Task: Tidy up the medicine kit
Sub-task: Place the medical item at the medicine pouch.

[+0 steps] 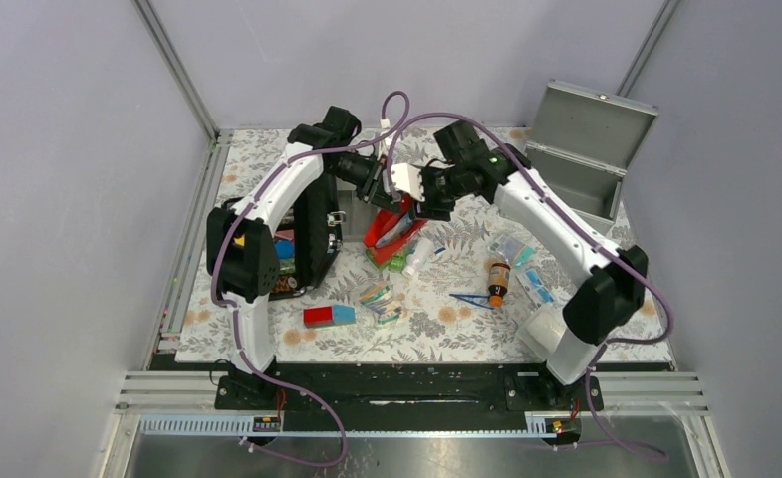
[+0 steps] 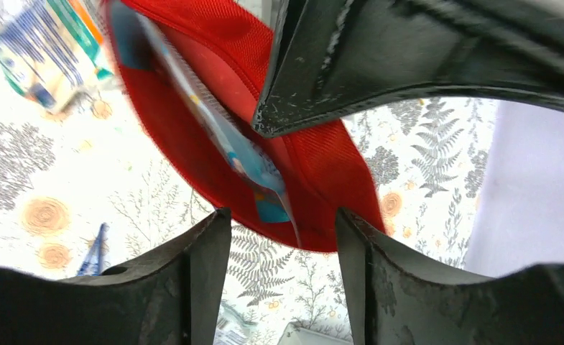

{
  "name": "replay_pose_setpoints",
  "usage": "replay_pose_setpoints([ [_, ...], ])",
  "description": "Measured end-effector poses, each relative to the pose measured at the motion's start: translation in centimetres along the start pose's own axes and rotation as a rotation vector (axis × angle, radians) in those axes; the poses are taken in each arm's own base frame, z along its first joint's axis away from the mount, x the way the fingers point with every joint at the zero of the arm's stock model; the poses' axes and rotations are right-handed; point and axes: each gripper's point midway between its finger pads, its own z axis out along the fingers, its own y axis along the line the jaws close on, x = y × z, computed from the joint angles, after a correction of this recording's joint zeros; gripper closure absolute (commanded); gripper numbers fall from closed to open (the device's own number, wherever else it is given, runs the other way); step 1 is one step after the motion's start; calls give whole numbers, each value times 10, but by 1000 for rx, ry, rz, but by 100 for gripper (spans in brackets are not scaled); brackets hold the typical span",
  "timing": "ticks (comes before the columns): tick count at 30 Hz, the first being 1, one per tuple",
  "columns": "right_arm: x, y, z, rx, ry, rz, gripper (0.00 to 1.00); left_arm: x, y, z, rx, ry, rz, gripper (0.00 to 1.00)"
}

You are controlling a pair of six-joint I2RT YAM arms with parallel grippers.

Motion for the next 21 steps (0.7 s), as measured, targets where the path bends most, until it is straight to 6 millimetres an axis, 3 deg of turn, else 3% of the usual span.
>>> replay_pose_setpoints([
  [6, -45, -5, -52, 144, -154, 124, 51, -3, 5, 4, -9, -19, -48, 100],
  [8, -52, -5, -61, 201, -204, 214, 50, -8, 8, 4, -21, -34, -62, 100],
  [11, -47, -8, -52, 261, -232, 418, 47, -16, 15, 6, -56, -61, -91, 100],
  [16, -15, -14, -19, 328, -157, 755, 45, -24, 33, 4, -134, -107, -172, 100],
  [21, 6, -19, -11, 417, -101, 918, 42, -43, 43, -11, -178, -198, -256, 100],
])
